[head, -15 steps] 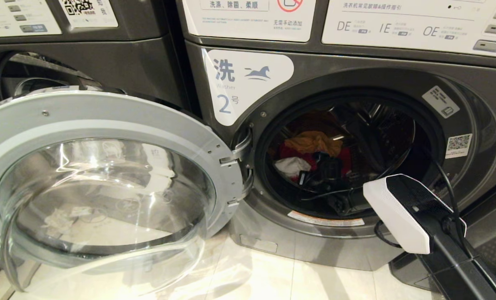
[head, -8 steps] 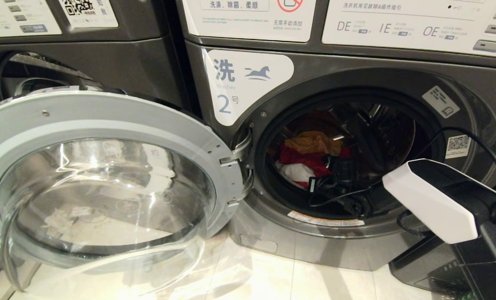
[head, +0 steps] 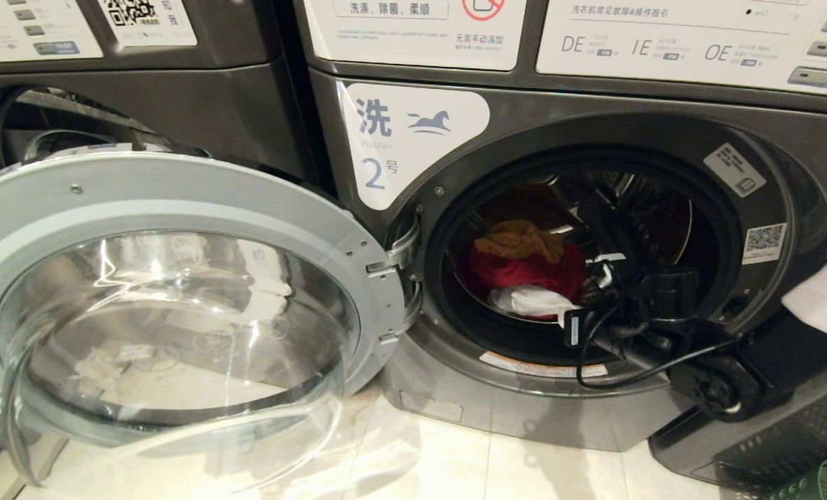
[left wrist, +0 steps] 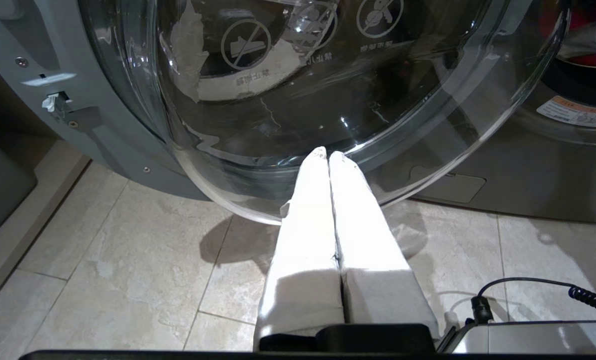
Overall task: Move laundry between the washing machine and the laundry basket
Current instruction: Pick a cloth and place it into the basket
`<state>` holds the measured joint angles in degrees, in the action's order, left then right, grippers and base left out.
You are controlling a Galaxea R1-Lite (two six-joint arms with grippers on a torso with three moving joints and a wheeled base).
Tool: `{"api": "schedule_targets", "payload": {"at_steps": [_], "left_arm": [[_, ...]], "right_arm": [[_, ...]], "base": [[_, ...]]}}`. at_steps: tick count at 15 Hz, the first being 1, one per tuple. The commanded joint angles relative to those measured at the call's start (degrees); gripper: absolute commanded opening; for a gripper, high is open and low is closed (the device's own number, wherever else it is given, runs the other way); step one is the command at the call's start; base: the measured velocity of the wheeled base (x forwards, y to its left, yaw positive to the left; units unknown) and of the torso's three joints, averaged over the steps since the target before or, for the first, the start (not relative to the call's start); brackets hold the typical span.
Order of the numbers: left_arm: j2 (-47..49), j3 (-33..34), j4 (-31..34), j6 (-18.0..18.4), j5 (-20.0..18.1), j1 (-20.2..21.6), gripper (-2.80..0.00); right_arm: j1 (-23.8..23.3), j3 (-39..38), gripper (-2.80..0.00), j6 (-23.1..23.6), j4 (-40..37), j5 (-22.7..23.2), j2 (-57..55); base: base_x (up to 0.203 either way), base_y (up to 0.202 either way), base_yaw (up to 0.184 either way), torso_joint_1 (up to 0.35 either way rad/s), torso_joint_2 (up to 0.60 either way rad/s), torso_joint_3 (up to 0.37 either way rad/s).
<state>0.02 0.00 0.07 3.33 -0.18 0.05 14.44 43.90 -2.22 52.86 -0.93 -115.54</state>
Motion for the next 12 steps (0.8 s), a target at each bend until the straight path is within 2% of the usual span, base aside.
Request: {"api": "schedule_targets", "payload": {"at_steps": [1, 4, 6, 9, 12], "left_arm": [[0.0, 0.0, 0.0, 0.0, 0.0, 0.0, -2.80], [0.0, 0.0, 0.0, 0.0, 0.0, 0.0, -2.80], [0.0, 0.0, 0.0, 0.1, 0.0, 0.0, -2.80], [0.0, 0.0, 0.0, 0.0, 0.0, 0.0, -2.80], [0.0, 0.0, 0.0, 0.0, 0.0, 0.0, -2.80]], "right_arm": [[1.8, -7.3, -2.80, 0.9, 0.6, -1.1, 8.5], [8.6, -11.5, -2.80, 2.2, 0.9, -8.8, 15.2], [11.2, -12.1, -2.80, 2.4, -0.7, -12.8, 19.5], [12.6, -14.6, -2.80, 2.4, -5.6, -14.5, 25.7], [12.7, -16.7, -2.80, 2.3, -6.8, -14.0, 27.7]], "base": [[0.000, 0.000, 0.000, 0.000, 0.00, 0.000], [0.000, 0.000, 0.000, 0.000, 0.00, 0.000], [0.000, 0.000, 0.000, 0.000, 0.00, 0.000], [0.000, 0.000, 0.000, 0.000, 0.00, 0.000], [0.000, 0.000, 0.000, 0.000, 0.00, 0.000]]}}
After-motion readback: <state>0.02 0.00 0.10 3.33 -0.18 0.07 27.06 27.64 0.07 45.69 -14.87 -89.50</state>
